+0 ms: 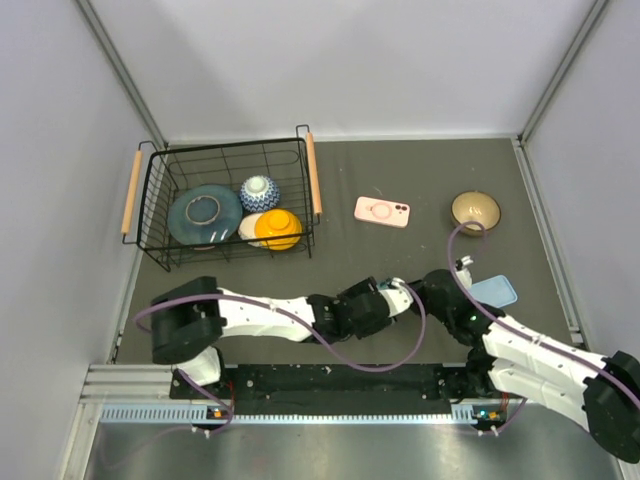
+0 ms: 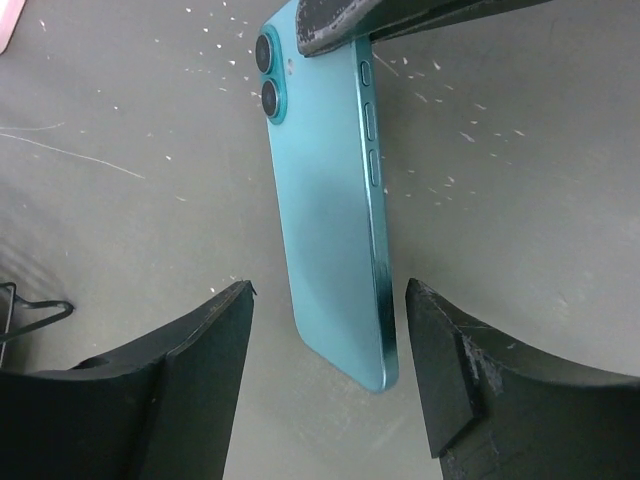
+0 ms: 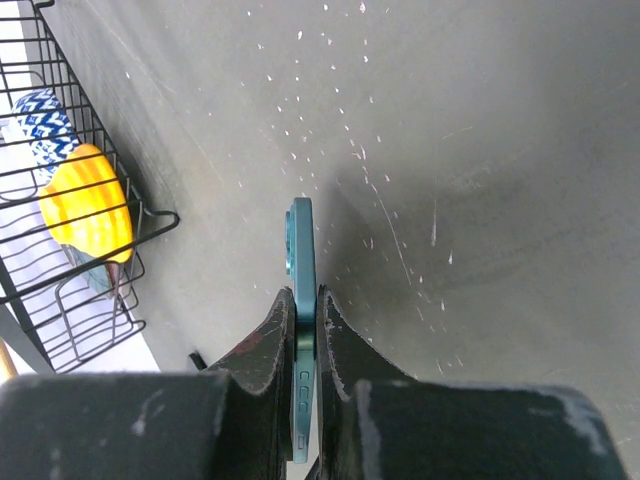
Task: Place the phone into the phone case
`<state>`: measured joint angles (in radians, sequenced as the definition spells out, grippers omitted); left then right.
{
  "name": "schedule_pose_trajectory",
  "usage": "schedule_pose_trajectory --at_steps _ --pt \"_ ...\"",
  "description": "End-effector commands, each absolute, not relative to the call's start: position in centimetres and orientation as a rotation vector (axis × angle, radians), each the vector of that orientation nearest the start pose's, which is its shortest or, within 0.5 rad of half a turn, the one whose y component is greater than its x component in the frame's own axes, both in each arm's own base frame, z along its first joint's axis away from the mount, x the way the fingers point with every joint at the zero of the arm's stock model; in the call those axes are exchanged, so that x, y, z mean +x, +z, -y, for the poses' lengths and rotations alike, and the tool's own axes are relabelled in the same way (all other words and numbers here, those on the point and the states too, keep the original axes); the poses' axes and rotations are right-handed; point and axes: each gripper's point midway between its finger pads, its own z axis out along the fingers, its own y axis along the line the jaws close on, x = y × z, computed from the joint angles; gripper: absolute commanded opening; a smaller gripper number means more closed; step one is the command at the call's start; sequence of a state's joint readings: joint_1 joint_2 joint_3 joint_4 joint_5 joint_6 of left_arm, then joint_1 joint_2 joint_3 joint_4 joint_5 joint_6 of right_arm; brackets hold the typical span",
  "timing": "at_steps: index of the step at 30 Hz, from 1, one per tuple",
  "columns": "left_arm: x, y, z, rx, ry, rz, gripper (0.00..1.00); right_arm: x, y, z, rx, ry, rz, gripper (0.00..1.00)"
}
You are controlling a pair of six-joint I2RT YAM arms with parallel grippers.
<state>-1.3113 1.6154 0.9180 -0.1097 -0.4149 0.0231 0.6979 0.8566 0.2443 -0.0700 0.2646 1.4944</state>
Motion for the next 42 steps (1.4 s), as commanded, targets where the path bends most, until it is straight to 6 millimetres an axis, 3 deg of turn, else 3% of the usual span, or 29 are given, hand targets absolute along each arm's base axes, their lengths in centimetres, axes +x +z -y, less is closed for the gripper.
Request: schedule_pose_trajectory --at_steps 1,6,9,10,12,13,16,17,19,23,30,33,35,36,37,42 --pt "18.7 7.0 37.2 1.199 -0.048 -1.872 0.66 22.4 7.2 -17.1 1.089 0.881 -2.072 0.0" --pt "18.9 6.0 37.2 1.186 -0.019 -1.89 0.57 22.3 7.5 -17.0 1.086 0.893 -2.058 0.0" --pt "18.9 6.0 37.1 1.177 -0.01 -1.89 0.46 22.3 7.9 -16.9 1.065 0.892 -2.053 0.0" --pt "18.9 6.1 37.1 1.179 -0.017 -1.891 0.32 22.3 8.0 -16.8 1.06 0.888 -2.051 0.0" --pt "18.8 6.3 37.1 1.167 -0.028 -1.895 0.2 22.4 8.3 -16.6 1.035 0.871 -2.045 0.0" --pt "18.8 6.3 37.0 1.164 -0.03 -1.896 0.15 22.3 8.4 -16.3 1.03 0.856 -2.047 0.03" --pt "18.6 6.7 37.1 1.131 -0.068 -1.913 0.0 22.2 9.1 -15.8 0.997 0.826 -2.045 0.25" --pt "18.3 6.9 37.4 1.129 -0.097 -1.919 0.0 22.2 9.3 -15.6 0.984 0.816 -2.041 0.37" --pt "18.1 7.1 37.6 1.118 -0.122 -1.928 0.0 21.9 9.6 -15.0 0.954 0.771 -2.056 0.51" --pt "17.6 8.4 37.8 1.079 -0.227 -1.976 0.0 22.2 12.3 -13.1 0.856 0.683 -2.001 0.64" --pt "16.7 11.4 36.9 1.02 -0.453 -2.057 0.0 23.7 20.4 -8.5 0.448 0.325 -1.891 0.67" --pt "16.3 13.0 35.8 0.989 -0.564 -2.087 0.0 24.3 22.1 -5.4 0.36 0.085 -1.922 0.66" --pt "15.8 14.3 35.1 1.004 -0.635 -2.074 0.0 25.2 21.4 -5.4 0.175 -0.04 -2.01 0.67" --pt "15.4 14.5 34.6 1.024 -0.639 -2.078 0.0 25.6 21.9 -5.1 -0.02 -0.152 -2.035 0.68" --pt "15.2 14.9 34.3 1.039 -0.64 -2.071 0.0 25.9 20.9 -5.2 -0.128 -0.218 -2.089 0.71" --pt "14.1 18.1 32.4 1.052 -0.683 -2.014 0.0 27.5 21.5 -5.0 -0.604 -0.432 -2.085 0.72"
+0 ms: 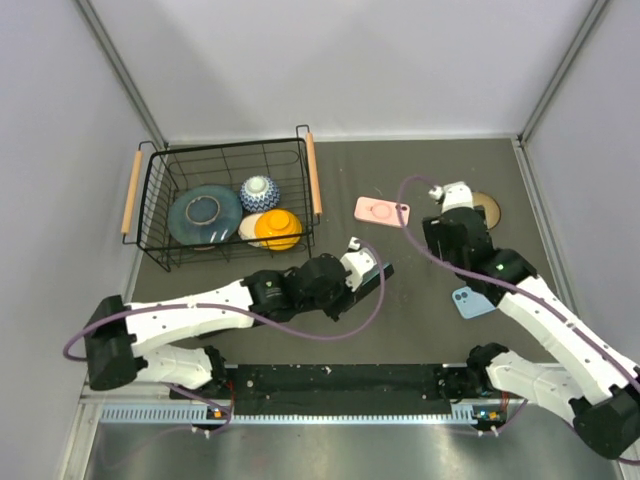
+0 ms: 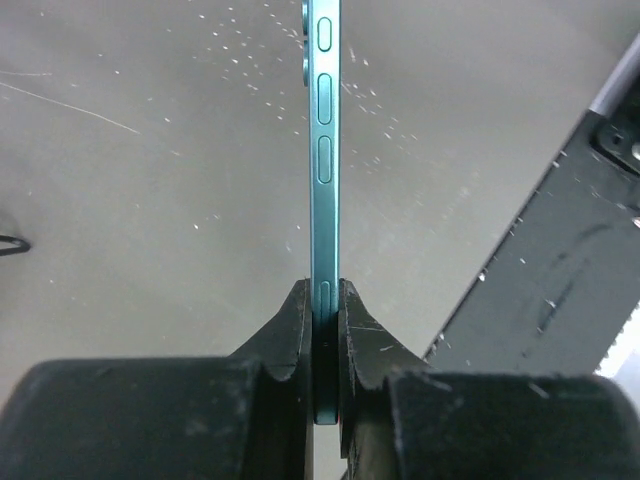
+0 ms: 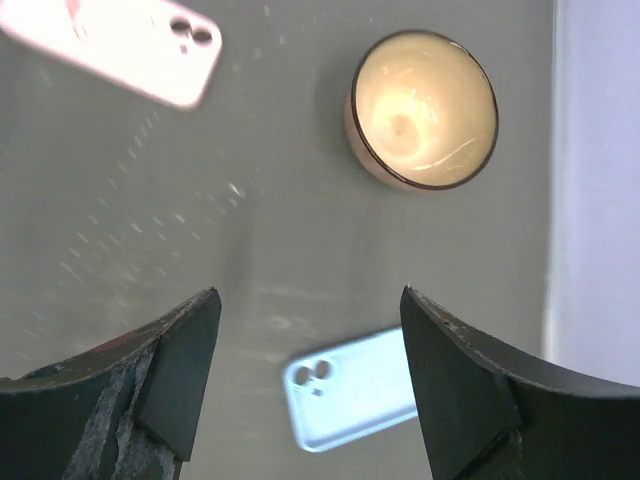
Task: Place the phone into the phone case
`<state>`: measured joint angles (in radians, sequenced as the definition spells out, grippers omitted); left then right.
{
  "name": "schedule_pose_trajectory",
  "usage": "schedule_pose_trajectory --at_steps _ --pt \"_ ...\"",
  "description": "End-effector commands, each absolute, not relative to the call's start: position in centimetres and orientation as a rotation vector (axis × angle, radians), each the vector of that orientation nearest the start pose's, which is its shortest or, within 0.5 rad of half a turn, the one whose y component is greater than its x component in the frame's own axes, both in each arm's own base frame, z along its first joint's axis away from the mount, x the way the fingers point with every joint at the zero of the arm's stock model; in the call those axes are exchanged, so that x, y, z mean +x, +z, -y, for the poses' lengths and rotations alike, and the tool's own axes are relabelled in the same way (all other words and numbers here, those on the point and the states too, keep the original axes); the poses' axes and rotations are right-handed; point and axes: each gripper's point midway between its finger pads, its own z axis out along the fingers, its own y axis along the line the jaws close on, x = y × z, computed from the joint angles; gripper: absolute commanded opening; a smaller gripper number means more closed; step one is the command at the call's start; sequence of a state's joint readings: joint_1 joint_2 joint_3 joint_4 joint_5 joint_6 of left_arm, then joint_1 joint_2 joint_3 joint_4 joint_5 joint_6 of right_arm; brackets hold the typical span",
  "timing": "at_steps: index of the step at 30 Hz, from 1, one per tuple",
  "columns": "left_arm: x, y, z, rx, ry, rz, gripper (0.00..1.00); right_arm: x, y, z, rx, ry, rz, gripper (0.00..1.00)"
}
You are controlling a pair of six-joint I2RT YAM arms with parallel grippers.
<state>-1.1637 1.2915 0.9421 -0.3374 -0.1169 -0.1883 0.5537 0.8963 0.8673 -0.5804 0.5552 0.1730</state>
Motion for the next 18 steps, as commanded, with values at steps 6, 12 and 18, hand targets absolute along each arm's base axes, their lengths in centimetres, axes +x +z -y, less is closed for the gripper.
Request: schedule_pose_trajectory --at_steps 6,12,18 --pt "12.2 21.1 30.0 1.053 -0.759 -1.968 0.0 26.9 17.5 -4.5 -1.127 -0.518 -2.055 0.71" --pt "11.0 22.3 27.1 1.076 -0.759 -1.94 0.0 25.5 12.3 -3.5 -1.316 -0.334 -2.127 0.56" --pt "10.5 21.9 25.7 1.096 -0.747 -1.923 0.0 25.1 8.4 -3.5 -1.406 -0.223 -2.187 0.57"
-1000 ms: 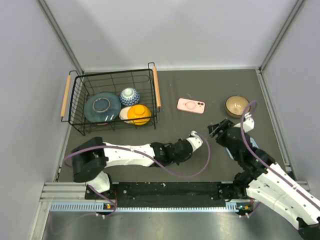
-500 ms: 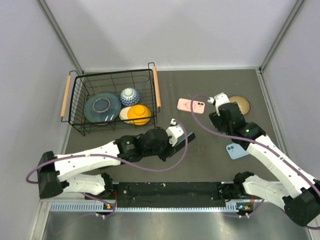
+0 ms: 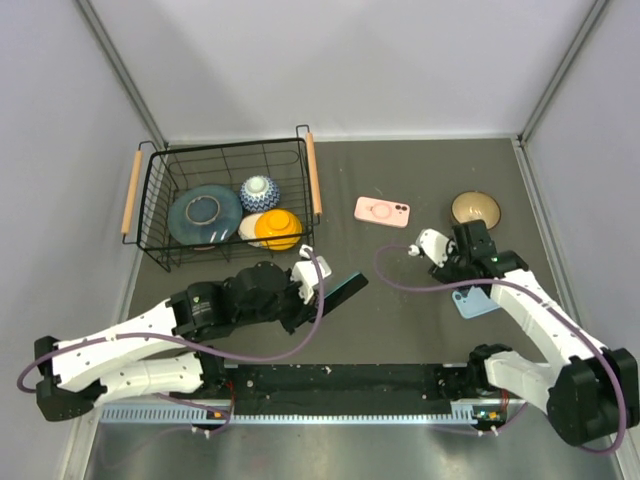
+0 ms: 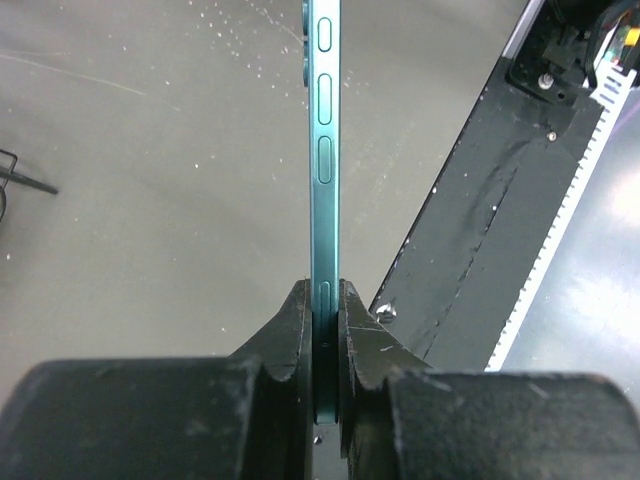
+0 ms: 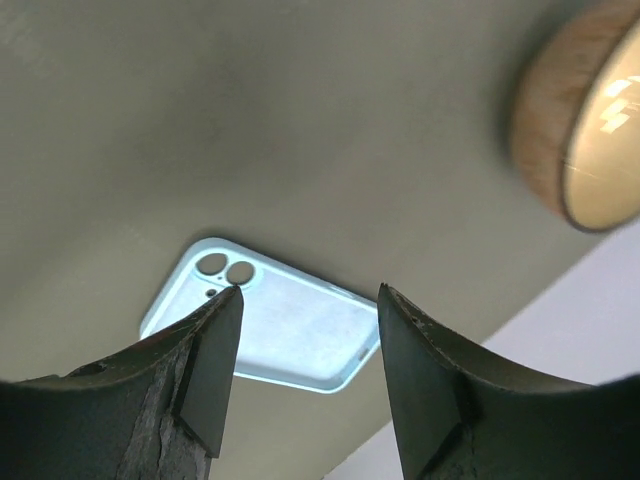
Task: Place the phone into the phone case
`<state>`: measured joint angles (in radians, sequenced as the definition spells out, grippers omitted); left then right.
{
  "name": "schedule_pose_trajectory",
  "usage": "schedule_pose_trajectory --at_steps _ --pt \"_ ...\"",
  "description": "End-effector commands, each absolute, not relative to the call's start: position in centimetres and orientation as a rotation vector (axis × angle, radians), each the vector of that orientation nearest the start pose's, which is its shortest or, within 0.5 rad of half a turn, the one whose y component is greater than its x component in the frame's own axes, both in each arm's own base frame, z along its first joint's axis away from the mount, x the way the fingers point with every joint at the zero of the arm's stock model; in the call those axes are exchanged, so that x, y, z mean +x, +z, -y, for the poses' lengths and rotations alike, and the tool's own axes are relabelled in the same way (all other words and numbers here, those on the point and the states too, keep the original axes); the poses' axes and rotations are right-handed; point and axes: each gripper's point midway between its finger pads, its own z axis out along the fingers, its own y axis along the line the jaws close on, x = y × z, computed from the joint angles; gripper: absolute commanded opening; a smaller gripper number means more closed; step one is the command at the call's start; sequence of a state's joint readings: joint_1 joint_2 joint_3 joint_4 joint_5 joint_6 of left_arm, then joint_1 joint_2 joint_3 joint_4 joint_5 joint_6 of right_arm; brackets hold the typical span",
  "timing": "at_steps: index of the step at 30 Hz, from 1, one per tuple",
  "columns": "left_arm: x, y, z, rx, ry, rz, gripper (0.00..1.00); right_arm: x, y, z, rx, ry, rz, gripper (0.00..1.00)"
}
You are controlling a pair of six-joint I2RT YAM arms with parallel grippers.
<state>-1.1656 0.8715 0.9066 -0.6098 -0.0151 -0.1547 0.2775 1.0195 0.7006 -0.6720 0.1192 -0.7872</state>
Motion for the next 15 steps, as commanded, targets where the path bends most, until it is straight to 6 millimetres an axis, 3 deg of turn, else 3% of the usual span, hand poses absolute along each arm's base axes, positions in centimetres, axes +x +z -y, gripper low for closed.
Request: schedule_pose_trajectory --at_steps 1,8,15 --pt "9.9 21.9 25.7 1.117 -0.775 -1.92 0.0 24.9 7.5 -3.9 -1.428 -0.182 -2.206 0.57" --pt "9.9 22.6 24.8 1.102 -0.771 -1.879 0.0 24.9 4.7 -1.7 -1.44 -0.26 -2.364 0.57" --pt "10.3 23.4 24.2 1.062 -0.763 -1.84 0.0 25.7 5.1 -0.3 -1.376 -0.338 -2.399 0.57"
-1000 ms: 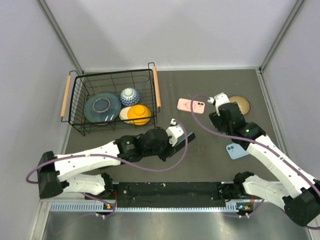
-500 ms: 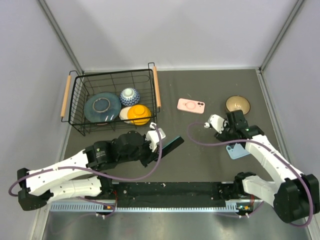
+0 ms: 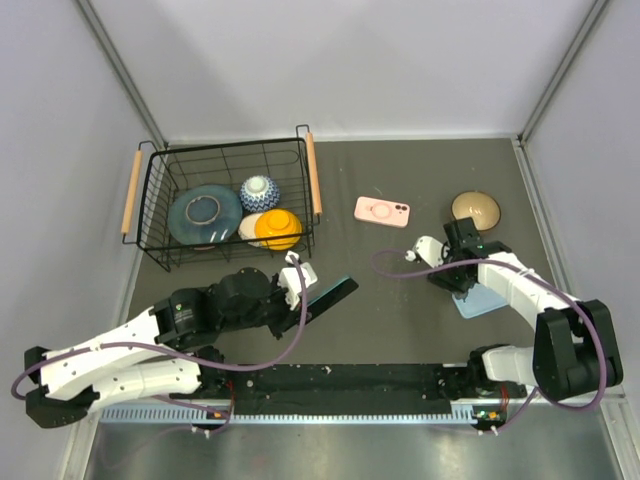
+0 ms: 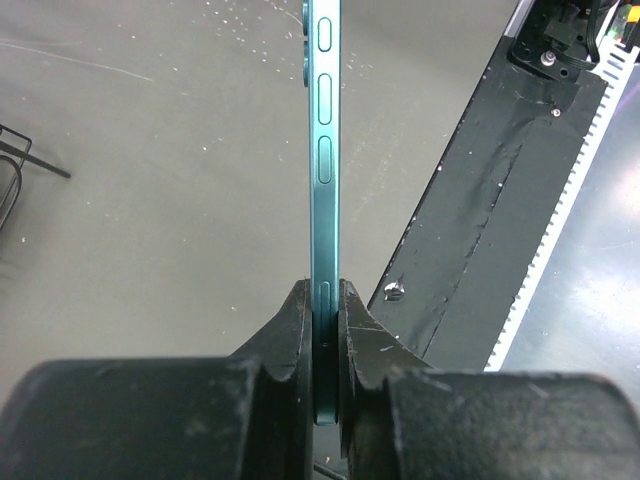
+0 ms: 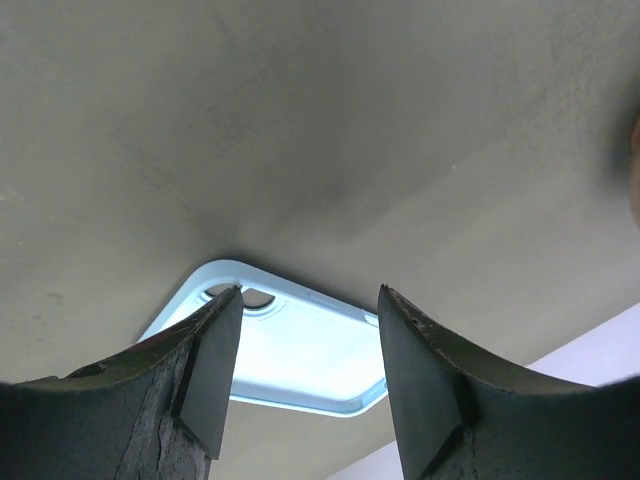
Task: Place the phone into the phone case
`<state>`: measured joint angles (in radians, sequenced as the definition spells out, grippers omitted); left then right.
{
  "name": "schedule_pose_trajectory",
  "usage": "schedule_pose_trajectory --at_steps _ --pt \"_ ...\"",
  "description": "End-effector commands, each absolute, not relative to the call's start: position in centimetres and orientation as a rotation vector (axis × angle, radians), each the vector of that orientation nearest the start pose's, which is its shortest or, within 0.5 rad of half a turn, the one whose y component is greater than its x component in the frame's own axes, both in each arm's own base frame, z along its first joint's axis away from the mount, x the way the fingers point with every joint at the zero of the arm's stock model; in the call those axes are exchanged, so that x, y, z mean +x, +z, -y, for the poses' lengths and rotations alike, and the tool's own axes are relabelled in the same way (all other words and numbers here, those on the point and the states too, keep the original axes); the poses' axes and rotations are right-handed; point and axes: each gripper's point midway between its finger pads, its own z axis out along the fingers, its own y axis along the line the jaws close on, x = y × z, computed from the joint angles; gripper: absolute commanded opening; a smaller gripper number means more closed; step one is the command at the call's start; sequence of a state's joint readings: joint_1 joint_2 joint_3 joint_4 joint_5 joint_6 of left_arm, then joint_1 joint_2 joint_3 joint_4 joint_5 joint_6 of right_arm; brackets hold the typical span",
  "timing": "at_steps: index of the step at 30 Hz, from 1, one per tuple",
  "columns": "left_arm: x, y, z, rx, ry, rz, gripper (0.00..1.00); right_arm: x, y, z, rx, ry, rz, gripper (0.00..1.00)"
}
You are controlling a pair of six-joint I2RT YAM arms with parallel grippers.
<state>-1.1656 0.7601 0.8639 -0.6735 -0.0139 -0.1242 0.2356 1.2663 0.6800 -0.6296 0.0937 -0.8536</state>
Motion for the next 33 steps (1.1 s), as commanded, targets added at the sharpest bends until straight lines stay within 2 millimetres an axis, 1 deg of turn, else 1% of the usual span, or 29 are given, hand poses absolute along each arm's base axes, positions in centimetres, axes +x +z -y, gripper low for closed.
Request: schedule_pose_trajectory --at_steps 1,4,7,9,14,17,19,21,25,26,28,29,31,32,33 --pt "10.3 23.4 24.2 1.059 -0.761 -1.839 0.0 25.7 5.2 -0.1 -1.374 -0.349 -2.401 0.57" --pt "10.3 23.5 24.2 1.064 -0.762 -1.834 0.0 25.1 4.6 0.4 -1.369 -0.364 -2.427 0.58" --pt "10.2 23.8 24.2 1.066 -0.774 -1.821 0.0 24.8 4.0 0.3 -1.37 -0.351 -2.419 0.59" --pt "10.1 23.9 24.3 1.068 -0.779 -1.815 0.0 25.1 4.1 0.1 -1.39 -0.342 -2.393 0.59" --pt "10.1 24.0 24.2 1.065 -0.777 -1.814 0.0 24.7 2.9 -1.6 -1.392 -0.203 -2.402 0.59" --pt "10.0 24.1 23.9 1.055 -0.782 -1.802 0.0 24.7 2.8 -3.0 -1.406 -0.1 -2.36 0.57" --pt "10.1 24.3 23.7 1.037 -0.784 -1.791 0.0 24.6 2.9 -4.1 -1.384 -0.022 -2.349 0.56" --pt "10.2 24.7 23.5 1.018 -0.784 -1.78 0.0 24.3 2.9 -5.0 -1.383 0.048 -2.338 0.54" --pt "10.2 25.1 23.2 1.004 -0.79 -1.766 0.0 23.9 2.8 -5.6 -1.391 0.099 -2.339 0.45" --pt "10.2 25.2 23.3 1.003 -0.792 -1.761 0.0 23.8 2.8 -5.7 -1.384 0.107 -2.347 0.41" --pt "10.3 25.3 23.2 0.995 -0.785 -1.76 0.0 23.8 2.7 -5.9 -1.375 0.126 -2.352 0.36" --pt "10.4 25.3 23.1 0.99 -0.785 -1.761 0.0 23.8 2.7 -6.1 -1.368 0.133 -2.355 0.31" --pt "10.4 25.4 23.0 0.985 -0.782 -1.757 0.0 24.0 2.6 -6.3 -1.347 0.155 -2.373 0.26" --pt "10.4 25.5 22.9 0.982 -0.785 -1.755 0.0 24.1 2.7 -6.5 -1.342 0.163 -2.376 0.21" --pt "10.4 25.6 22.9 0.979 -0.785 -1.751 0.0 24.5 2.8 -6.8 -1.334 0.179 -2.377 0.18"
